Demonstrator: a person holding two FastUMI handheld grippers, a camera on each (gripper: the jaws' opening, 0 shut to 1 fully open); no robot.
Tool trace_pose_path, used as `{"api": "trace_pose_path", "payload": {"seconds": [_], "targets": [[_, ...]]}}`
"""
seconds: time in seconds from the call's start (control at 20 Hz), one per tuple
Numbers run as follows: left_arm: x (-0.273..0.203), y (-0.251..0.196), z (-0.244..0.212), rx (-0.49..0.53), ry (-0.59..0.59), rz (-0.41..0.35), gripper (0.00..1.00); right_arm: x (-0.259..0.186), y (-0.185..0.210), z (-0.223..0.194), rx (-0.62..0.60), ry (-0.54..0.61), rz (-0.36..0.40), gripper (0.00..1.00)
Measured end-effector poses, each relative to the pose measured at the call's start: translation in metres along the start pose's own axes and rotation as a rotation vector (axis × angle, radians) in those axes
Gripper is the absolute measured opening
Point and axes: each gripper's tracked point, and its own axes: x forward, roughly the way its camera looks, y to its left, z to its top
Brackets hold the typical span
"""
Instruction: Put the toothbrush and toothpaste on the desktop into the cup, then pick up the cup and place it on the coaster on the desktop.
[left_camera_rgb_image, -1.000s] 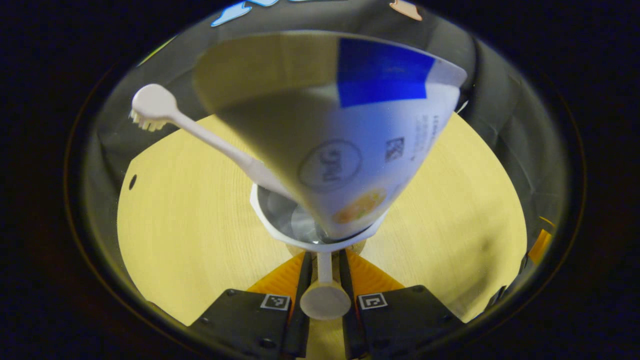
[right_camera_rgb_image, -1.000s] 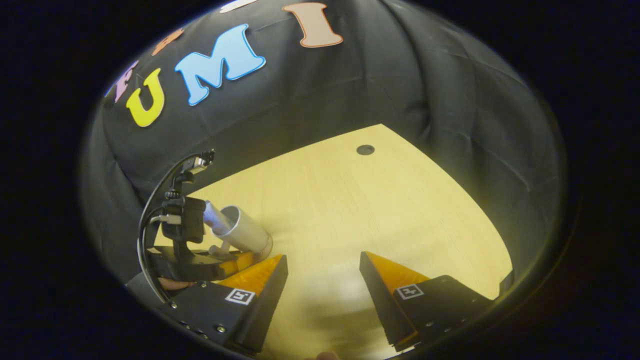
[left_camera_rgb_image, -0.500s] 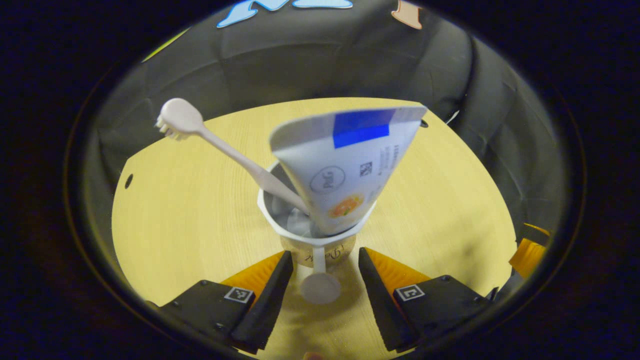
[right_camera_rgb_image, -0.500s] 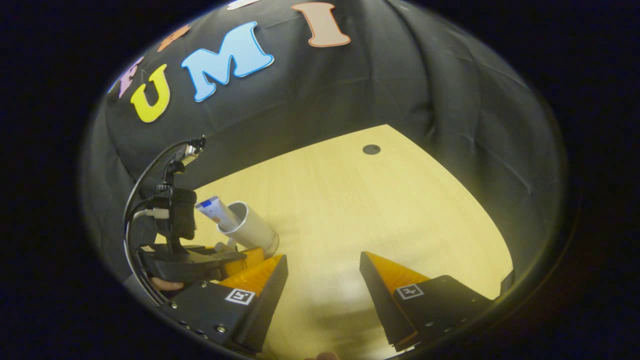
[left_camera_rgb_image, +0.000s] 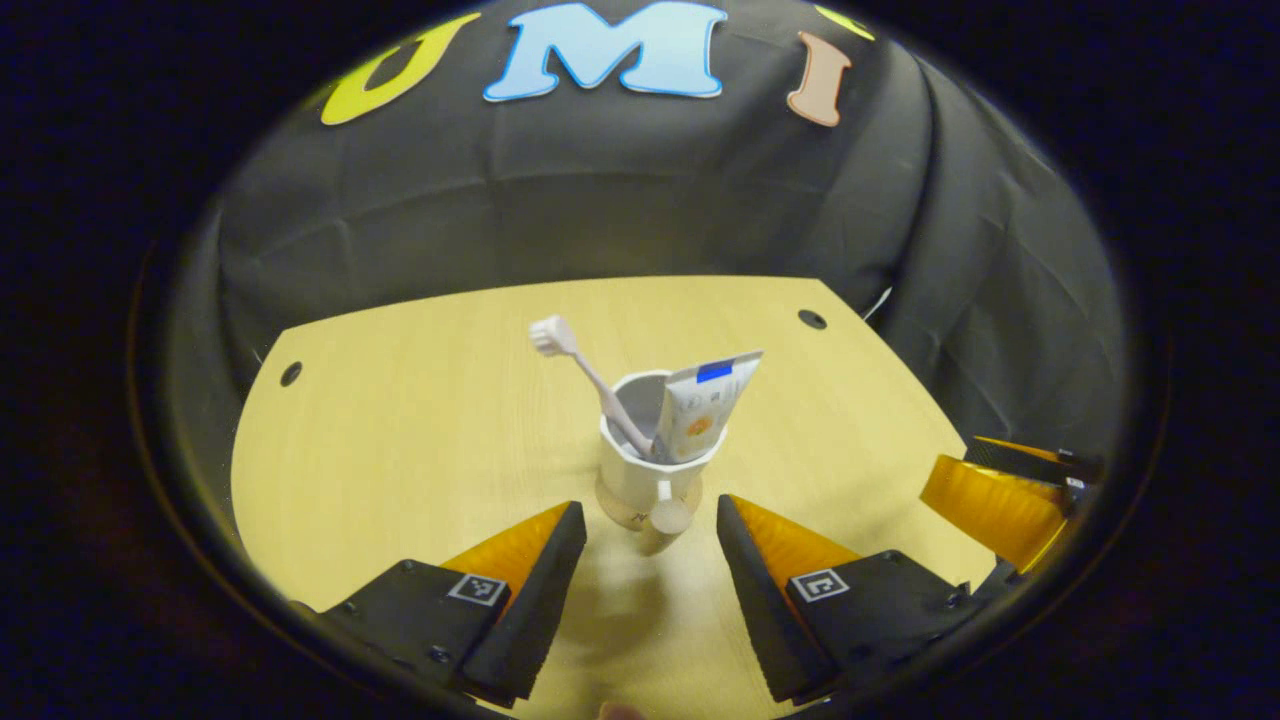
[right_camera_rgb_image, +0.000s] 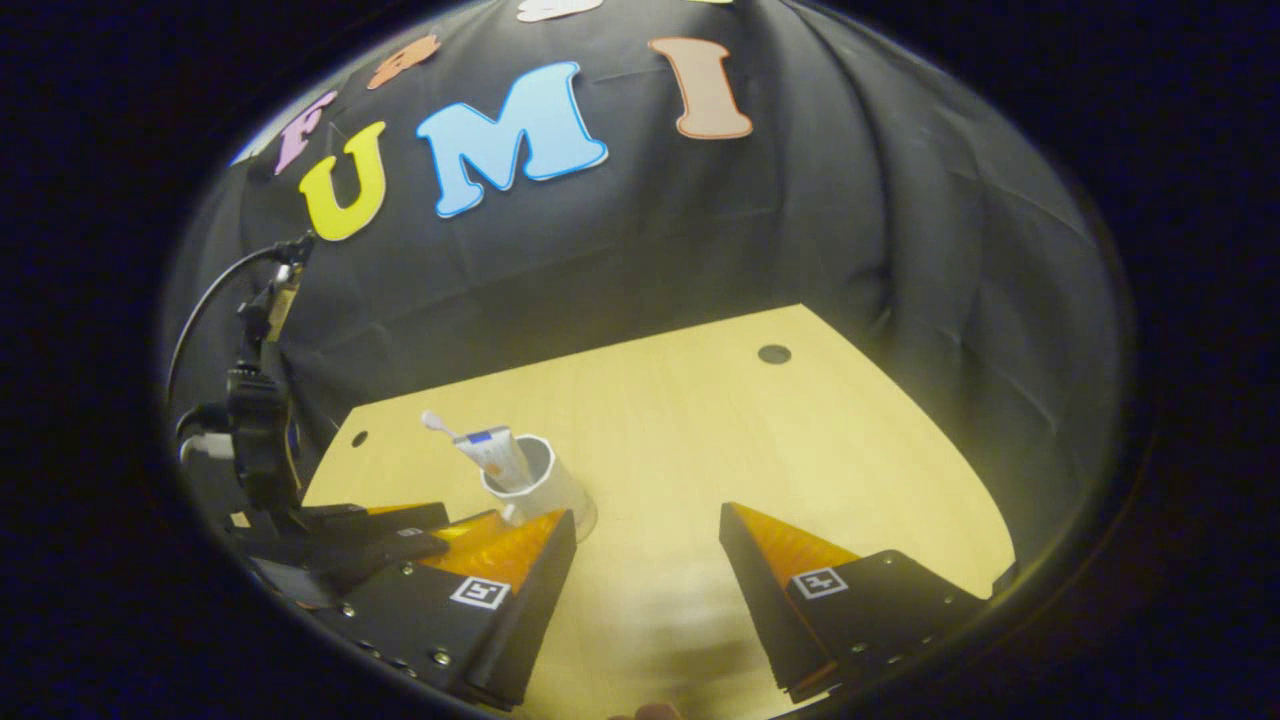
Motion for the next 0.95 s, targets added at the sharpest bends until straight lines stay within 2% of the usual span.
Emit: {"api": "trace_pose_path", "payload": {"seconds": [0.3, 0.45, 0.7, 0.95], "targets": [[-0.071, 0.017, 0.035, 0.013, -0.216, 0.032, 0.88, -0.032, 0.034, 0.043, -0.064, -0.180, 0.025, 0.87], [-0.107, 0.020, 0.053, 0.006, -0.328, 0.039, 0.87, -0.050, 0.049, 0.054, -0.093, -0.236, 0.041, 0.90], [-0.170, 0.022, 0.089, -0.005, -0.527, 0.052, 0.87, -0.078, 0.066, 0.075, -0.169, -0.344, 0.048, 0.90], [-0.212, 0.026, 0.111, -0.027, -0.718, 0.077, 0.87, -0.102, 0.072, 0.094, -0.271, -0.466, 0.044, 0.90]]}}
